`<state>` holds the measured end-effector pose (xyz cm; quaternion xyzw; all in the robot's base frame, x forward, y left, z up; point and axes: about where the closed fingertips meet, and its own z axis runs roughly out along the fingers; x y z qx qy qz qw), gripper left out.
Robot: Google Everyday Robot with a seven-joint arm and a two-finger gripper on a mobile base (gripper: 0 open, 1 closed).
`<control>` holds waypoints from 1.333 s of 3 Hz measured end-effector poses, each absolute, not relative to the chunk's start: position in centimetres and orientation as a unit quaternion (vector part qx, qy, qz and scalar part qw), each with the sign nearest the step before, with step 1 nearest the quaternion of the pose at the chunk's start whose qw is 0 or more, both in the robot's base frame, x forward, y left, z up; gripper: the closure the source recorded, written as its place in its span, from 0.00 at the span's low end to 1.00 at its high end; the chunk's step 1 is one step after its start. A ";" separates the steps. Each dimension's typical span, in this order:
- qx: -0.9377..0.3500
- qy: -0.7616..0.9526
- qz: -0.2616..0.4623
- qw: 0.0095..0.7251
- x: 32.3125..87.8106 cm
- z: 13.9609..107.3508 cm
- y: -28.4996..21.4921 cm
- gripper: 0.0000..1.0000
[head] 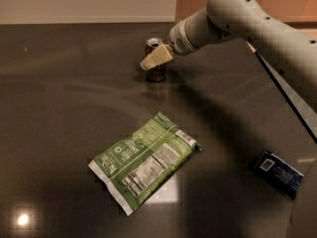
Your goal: Pick orange can
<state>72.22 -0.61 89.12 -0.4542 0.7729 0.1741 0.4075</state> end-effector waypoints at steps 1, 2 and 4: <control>-0.455 0.774 0.174 0.404 72.4 89.0 -0.4 0.40; -0.457 0.774 0.175 0.402 72.5 89.1 -0.3 0.64; -0.481 0.758 0.180 0.403 70.7 93.1 -0.8 1.00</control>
Offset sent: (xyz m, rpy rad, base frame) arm 0.0030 -0.0004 0.0043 -0.0086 0.0076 0.0035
